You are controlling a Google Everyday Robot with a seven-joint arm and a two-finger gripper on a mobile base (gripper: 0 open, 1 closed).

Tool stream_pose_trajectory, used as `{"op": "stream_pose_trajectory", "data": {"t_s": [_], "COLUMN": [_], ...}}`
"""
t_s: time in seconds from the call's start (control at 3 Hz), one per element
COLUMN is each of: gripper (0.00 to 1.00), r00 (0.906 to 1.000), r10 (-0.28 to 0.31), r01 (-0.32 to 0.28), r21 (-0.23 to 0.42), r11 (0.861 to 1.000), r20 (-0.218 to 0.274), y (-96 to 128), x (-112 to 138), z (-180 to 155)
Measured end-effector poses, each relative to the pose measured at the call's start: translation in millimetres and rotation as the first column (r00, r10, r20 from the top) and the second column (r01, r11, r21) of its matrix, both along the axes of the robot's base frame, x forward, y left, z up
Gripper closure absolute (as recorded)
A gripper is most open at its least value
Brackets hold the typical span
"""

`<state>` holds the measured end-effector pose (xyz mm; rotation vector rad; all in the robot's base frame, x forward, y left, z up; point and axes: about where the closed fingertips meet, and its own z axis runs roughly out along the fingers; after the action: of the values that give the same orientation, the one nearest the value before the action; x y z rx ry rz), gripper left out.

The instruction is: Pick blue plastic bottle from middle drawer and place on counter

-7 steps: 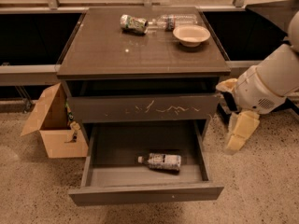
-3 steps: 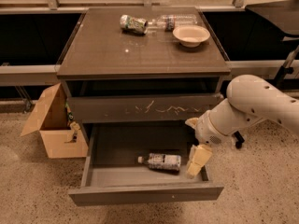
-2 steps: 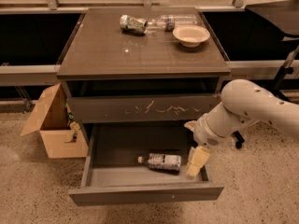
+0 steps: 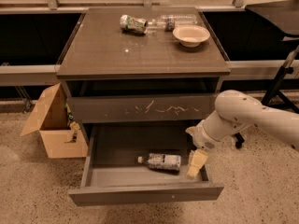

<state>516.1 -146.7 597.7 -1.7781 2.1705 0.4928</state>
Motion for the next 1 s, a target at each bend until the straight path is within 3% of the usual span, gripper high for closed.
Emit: {"op": "stream_pose_trajectory", "data": {"t_s": [0.33,1.0], "gripper": [0.0,0.0], "r00": [0.9999,0.9996], "r10": [-0.006,-0.013], "r01": [0.006,0.011], "r21": [0.024,0.048], "r11": [1.0,0.999], "r20": [0.012,0.024], "y": [3,21], "x": [9,60], "z": [-11,-74]}}
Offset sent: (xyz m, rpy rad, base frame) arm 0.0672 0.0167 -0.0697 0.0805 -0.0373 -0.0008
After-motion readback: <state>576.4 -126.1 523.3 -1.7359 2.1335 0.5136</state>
